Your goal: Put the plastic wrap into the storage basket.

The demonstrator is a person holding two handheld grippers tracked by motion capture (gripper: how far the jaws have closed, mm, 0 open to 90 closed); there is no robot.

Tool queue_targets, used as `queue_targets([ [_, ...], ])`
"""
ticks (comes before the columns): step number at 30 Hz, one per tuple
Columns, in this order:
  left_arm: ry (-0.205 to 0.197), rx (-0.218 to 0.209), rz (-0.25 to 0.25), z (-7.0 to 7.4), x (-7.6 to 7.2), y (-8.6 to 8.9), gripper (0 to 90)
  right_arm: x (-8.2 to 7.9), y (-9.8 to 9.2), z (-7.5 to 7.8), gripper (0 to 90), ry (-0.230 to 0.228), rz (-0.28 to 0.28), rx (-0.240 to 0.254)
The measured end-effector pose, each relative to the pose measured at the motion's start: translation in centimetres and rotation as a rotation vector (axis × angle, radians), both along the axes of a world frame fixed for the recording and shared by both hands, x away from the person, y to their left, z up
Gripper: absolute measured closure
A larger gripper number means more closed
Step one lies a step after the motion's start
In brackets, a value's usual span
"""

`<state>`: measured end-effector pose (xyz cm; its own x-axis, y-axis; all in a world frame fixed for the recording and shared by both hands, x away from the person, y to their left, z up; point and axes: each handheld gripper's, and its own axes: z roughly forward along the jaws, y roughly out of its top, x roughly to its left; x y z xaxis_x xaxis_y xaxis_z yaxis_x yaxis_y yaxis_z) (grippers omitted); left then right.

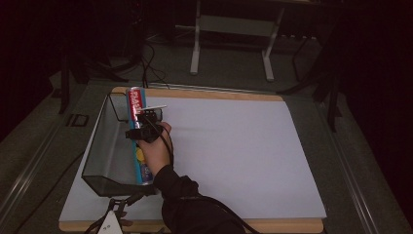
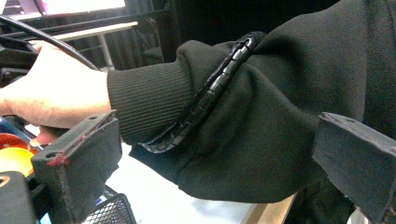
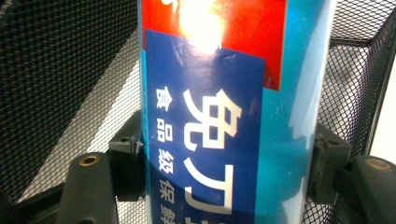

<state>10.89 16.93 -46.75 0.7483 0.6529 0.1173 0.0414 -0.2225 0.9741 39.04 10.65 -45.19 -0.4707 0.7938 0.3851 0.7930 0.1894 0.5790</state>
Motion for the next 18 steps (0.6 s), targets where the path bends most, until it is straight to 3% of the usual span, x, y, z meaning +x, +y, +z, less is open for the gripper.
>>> queue_targets([
  [18, 0.01, -0.005, -0.011, 0.0, 0.1, 0.0, 2.5, 0.9, 0.6, -1.5, 30.8, 0.03, -0.042, -0.036],
])
